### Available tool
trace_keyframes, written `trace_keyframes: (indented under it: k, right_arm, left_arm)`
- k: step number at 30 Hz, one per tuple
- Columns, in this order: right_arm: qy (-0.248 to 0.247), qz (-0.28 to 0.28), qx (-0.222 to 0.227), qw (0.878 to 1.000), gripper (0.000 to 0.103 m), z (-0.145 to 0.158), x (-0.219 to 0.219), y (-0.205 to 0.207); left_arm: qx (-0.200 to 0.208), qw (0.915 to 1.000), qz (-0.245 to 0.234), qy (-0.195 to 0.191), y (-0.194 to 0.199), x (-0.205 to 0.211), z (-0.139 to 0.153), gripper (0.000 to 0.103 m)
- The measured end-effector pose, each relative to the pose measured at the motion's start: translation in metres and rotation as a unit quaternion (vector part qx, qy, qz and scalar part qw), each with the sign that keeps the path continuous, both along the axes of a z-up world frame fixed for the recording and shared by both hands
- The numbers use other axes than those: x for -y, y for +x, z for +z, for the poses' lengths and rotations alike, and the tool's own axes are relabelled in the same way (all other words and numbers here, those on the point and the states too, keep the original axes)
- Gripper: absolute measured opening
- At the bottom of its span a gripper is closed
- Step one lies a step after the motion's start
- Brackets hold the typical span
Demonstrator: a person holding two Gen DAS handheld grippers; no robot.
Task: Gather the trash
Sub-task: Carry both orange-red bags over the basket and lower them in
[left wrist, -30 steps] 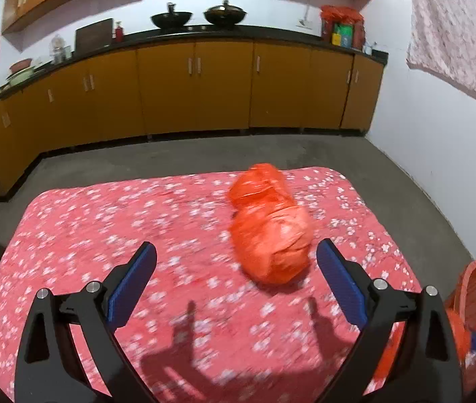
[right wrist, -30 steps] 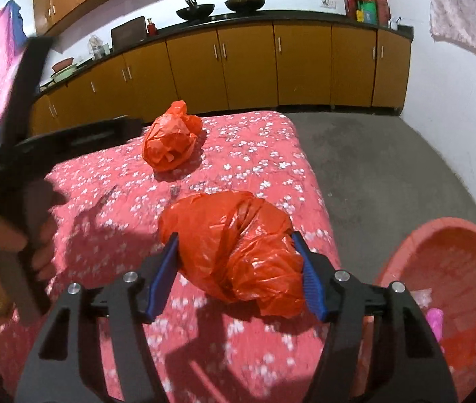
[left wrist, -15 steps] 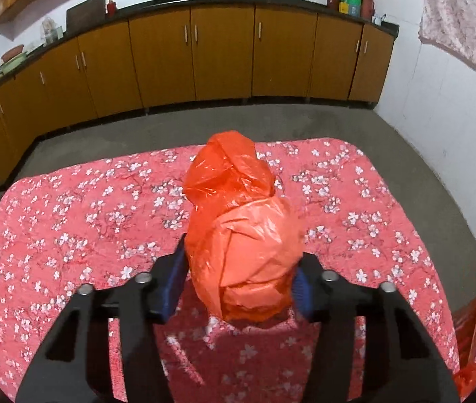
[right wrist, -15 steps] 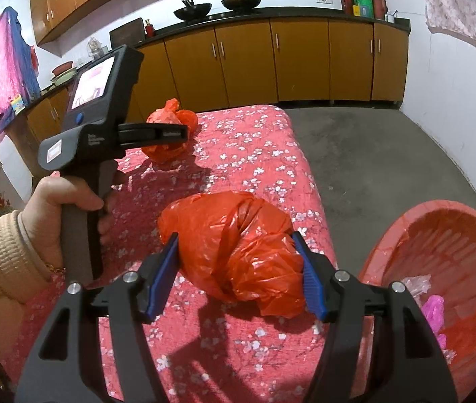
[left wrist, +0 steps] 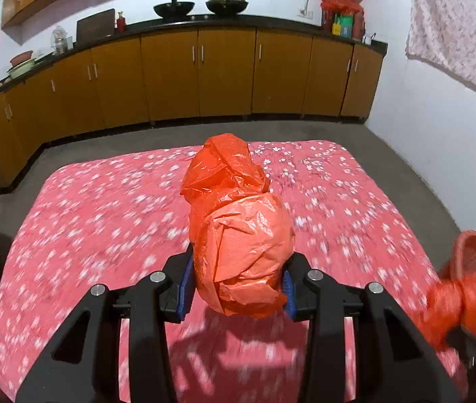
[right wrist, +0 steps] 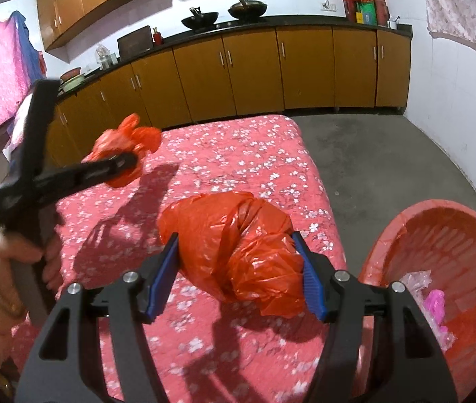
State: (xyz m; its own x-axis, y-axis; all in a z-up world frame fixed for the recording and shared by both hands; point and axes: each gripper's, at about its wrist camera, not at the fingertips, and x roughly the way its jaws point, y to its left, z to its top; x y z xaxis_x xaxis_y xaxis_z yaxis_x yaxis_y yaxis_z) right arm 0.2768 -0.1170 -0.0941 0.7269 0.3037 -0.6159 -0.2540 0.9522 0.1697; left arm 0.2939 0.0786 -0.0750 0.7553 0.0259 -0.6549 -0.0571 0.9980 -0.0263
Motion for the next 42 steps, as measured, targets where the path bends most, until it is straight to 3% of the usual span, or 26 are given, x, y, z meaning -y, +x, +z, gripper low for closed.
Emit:
trace_keyframes:
  k: [5, 16, 20, 28, 42]
  right_arm:
    - [0.007, -0.010, 0.005, 1.000, 0.063, 0.011, 0.001, -0.019]
    - [0.014, -0.026, 0.030, 0.999, 0.063, 0.042, 0.001, -0.071]
    - [0.012, -0.043, 0.043, 0.998, 0.063, 0.051, 0.006, -0.091]
    - [-0.002, -0.081, 0.062, 0.995, 0.063, 0.058, 0.022, -0.121]
    - [0.003, -0.140, 0.068, 0.988, 0.063, 0.057, 0.066, -0.137]
  left_arm:
    - [0.012, 0.9999, 0.004, 0.009, -0.036, -0.002, 0.014, 0.041]
    - [0.044, 0.9987, 0.021, -0.018, -0.124, -0.005, 0.036, 0.041]
    - [0.063, 0.9978, 0.019, -0.006, -0.148, 0.005, 0.046, 0.041]
    - [0.074, 0.9972, -0.003, -0.010, -0.172, 0.023, 0.050, 0.041]
    - [0.060, 0.9965, -0.058, -0.013, -0.182, 0.055, 0.040, 0.041]
